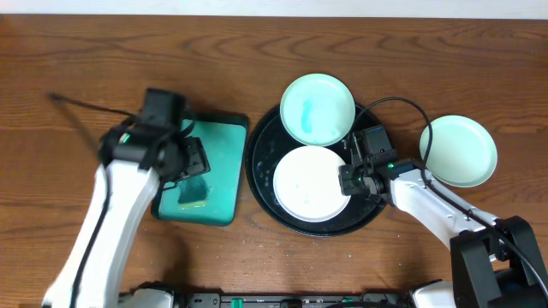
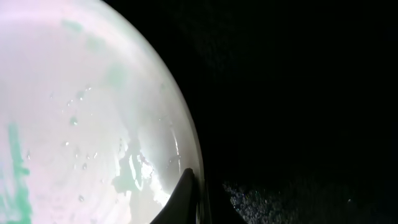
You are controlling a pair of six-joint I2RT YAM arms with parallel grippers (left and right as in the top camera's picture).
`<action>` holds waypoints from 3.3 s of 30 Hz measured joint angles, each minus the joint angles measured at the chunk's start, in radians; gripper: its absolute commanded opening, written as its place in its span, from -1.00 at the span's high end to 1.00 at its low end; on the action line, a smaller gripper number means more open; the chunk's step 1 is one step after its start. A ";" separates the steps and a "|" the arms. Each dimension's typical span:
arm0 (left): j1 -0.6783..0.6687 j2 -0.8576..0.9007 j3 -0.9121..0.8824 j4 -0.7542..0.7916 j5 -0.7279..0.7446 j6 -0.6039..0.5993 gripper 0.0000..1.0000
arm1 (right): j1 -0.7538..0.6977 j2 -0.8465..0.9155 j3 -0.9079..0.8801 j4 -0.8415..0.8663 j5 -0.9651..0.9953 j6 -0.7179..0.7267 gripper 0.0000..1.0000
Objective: Clean dirty plates on tray and stack at the side
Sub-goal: 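Move the right gripper to the white plate's rim and hold it, then pick up the sponge with the left gripper and bring it to the white plate, then scrub the white plate with the sponge while the right gripper holds it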
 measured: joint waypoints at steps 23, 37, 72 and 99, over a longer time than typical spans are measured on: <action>0.078 0.470 0.004 0.158 0.123 0.066 0.86 | -0.009 0.000 0.003 -0.011 0.004 0.060 0.98; 0.057 0.345 -0.082 0.334 0.161 0.098 0.86 | -0.009 0.000 0.004 -0.011 0.004 0.079 0.98; -0.527 0.481 -0.001 0.653 0.374 -0.245 0.86 | -0.009 0.000 0.004 -0.014 0.005 0.109 0.98; -0.490 0.566 0.080 0.528 0.316 -0.189 0.86 | -0.009 0.000 0.006 -0.032 -0.008 0.127 0.98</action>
